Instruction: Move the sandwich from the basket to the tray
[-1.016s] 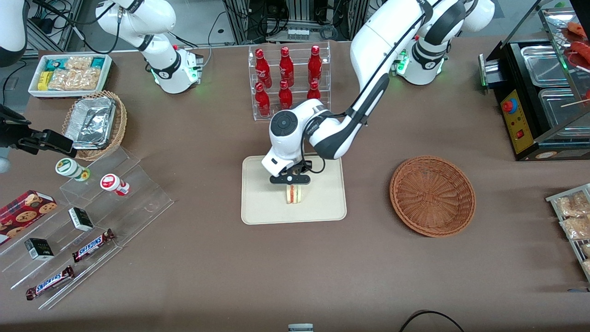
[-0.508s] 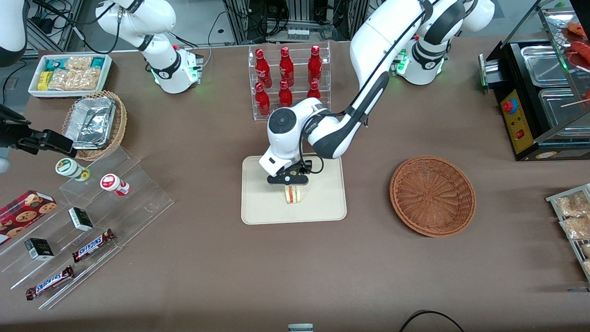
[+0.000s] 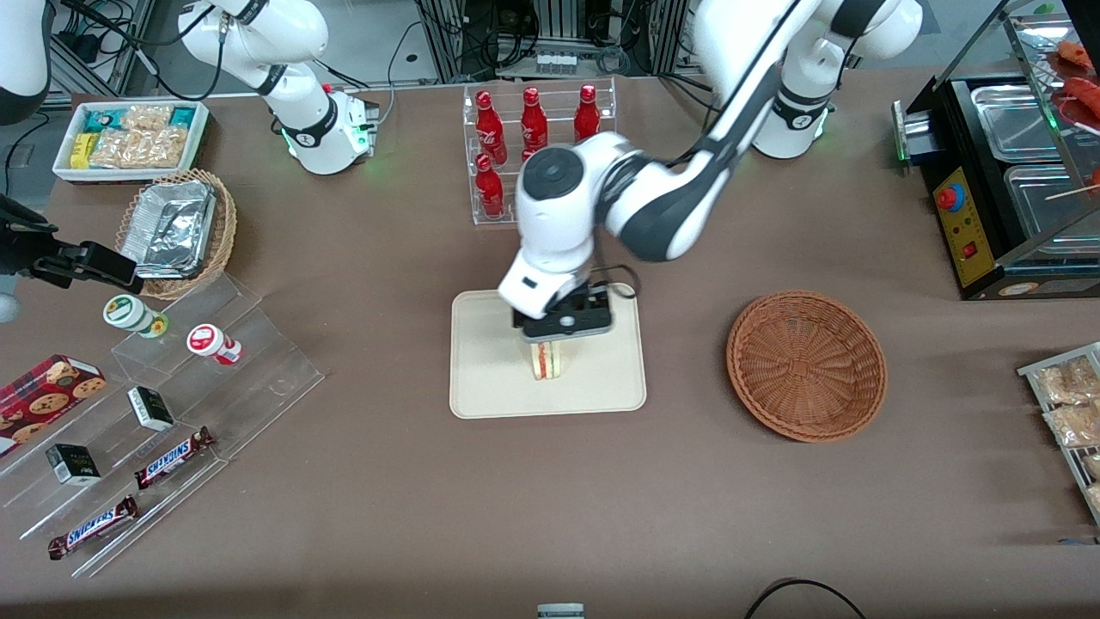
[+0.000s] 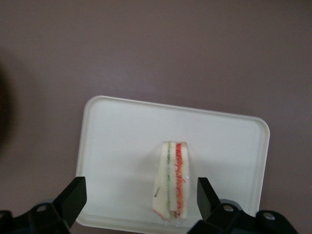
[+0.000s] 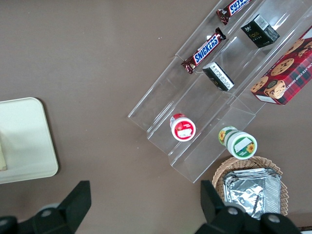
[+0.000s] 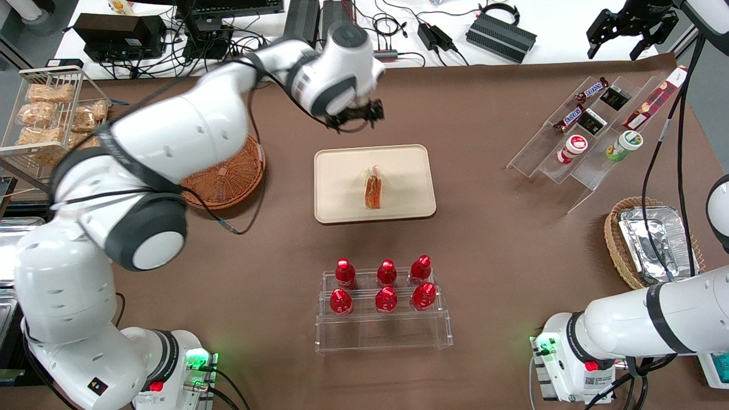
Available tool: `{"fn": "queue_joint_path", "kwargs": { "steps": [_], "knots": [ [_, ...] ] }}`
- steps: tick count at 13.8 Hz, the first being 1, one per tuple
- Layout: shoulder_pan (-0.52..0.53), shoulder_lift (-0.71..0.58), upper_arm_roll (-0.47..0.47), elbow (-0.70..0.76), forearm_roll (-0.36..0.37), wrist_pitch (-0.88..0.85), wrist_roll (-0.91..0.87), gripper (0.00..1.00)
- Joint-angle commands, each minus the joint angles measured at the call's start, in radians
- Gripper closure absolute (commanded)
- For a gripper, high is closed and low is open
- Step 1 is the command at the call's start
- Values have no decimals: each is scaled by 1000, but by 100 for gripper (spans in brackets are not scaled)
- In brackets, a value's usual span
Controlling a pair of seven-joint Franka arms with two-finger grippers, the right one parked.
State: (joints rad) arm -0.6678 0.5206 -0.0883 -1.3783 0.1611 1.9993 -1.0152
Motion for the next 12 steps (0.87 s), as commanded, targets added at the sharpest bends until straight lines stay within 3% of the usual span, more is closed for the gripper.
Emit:
{"fn": "queue_joint_path", "kwargs": {
  "steps": [1,5,12],
  "knots": [
    [80,-137,1,-71,-34,-79,9,0],
    [220,-293,1,-171,-74,-171,212,0],
    [514,-453,2,-173,-152,-396,712,0]
  ]
}}
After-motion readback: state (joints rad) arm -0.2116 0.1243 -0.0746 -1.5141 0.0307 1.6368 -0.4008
